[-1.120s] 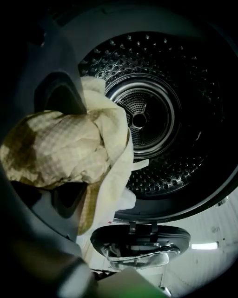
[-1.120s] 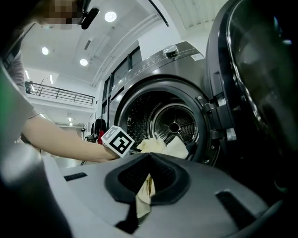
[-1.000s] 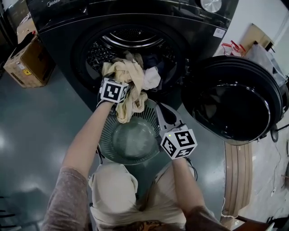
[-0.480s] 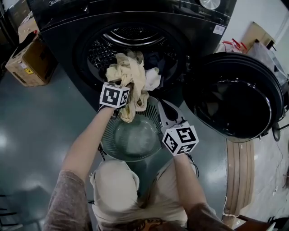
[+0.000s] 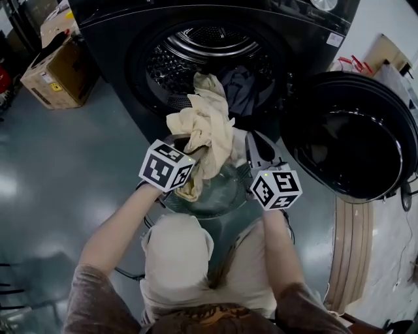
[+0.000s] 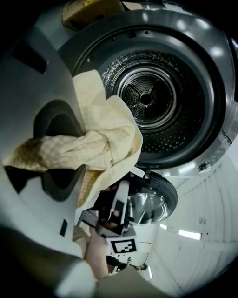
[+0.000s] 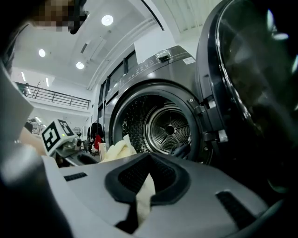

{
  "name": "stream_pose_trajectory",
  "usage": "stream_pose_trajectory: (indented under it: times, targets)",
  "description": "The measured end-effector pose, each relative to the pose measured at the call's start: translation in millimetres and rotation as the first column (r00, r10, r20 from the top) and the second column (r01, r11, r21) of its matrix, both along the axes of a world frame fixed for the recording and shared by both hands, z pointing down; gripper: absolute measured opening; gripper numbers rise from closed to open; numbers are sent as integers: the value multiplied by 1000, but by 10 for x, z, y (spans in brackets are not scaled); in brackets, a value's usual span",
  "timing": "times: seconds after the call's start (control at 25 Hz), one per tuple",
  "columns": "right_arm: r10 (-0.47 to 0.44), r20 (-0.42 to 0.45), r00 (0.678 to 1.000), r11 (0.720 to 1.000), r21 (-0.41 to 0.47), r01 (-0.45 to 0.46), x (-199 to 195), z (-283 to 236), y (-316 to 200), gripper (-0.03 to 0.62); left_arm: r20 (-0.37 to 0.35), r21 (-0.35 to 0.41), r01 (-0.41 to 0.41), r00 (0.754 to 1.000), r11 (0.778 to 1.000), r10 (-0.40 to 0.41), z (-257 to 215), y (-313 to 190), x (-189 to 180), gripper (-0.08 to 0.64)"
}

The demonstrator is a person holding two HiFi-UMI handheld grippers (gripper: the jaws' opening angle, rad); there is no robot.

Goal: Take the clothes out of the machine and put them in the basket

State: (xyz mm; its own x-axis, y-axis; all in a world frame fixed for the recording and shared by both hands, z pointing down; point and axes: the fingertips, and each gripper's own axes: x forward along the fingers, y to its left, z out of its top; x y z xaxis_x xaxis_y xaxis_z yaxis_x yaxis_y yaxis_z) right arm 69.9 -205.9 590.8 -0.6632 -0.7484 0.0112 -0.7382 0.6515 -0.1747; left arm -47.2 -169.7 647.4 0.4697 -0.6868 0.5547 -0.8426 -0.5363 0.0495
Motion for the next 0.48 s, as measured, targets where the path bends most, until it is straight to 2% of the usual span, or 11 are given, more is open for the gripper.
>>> stream_pose_trajectory:
  times: [0.24, 0.4, 0.48]
  targets:
    - [-7, -1, 1000, 1000, 2, 7, -19, -10, 19, -5, -30, -35, -31, 999, 999, 30, 15, 392, 127, 143]
    - [1, 2, 1000, 1000, -5, -1, -11, 3, 27, -5, -29, -37, -16, 999, 999, 15, 45, 429, 84, 228]
    - [4, 5, 1000, 1000, -7, -4, -10, 4, 23, -5, -46, -18, 10, 999, 1000, -11, -15, 398, 16, 230]
